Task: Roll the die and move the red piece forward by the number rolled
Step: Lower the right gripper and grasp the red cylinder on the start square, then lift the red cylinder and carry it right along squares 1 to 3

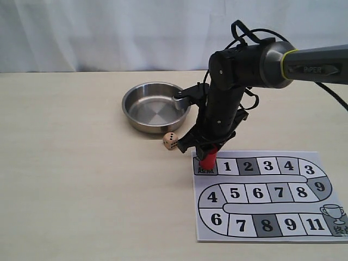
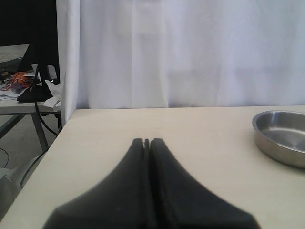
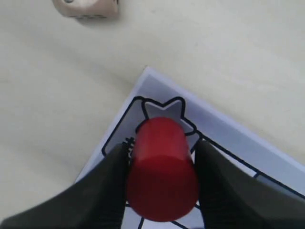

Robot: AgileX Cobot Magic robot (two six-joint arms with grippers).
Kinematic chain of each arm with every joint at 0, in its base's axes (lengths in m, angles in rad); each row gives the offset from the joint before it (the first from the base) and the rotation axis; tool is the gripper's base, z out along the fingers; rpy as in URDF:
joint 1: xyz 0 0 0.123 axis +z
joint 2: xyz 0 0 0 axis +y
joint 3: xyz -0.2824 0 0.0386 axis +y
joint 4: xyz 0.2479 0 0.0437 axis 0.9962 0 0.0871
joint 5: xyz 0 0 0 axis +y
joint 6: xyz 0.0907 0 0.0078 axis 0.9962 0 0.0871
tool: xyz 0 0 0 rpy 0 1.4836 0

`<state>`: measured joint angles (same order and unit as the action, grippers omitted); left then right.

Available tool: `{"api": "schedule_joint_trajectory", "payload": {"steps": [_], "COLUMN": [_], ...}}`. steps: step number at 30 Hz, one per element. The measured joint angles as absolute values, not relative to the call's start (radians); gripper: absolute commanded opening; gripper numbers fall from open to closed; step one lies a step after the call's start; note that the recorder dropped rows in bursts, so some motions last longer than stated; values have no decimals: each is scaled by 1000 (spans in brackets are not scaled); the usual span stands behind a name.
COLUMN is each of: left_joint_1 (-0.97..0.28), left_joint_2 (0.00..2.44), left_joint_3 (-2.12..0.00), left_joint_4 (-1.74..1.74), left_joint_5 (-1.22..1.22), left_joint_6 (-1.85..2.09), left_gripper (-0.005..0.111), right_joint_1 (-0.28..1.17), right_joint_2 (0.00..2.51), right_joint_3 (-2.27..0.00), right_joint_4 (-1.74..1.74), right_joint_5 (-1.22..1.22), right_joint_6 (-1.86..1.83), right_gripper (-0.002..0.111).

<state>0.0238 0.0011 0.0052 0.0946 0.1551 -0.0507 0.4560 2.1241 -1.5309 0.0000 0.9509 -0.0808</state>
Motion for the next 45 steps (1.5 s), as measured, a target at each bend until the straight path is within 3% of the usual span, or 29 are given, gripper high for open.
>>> {"api": "schedule_joint_trajectory", "payload": {"steps": [45], "left_joint_1": [24], "left_joint_2": [1], "left_joint_3": [5], "left_joint_4": [95], "left_joint_5": [155], "left_joint_6": [-51], "left_gripper": [0], "right_joint_1": [375], "right_joint_2": [2017], "right_joint_3": [-1451], "right_joint_4": [0], "right_joint_5": [978], "right_joint_6": [-78], "right_gripper": [4]}}
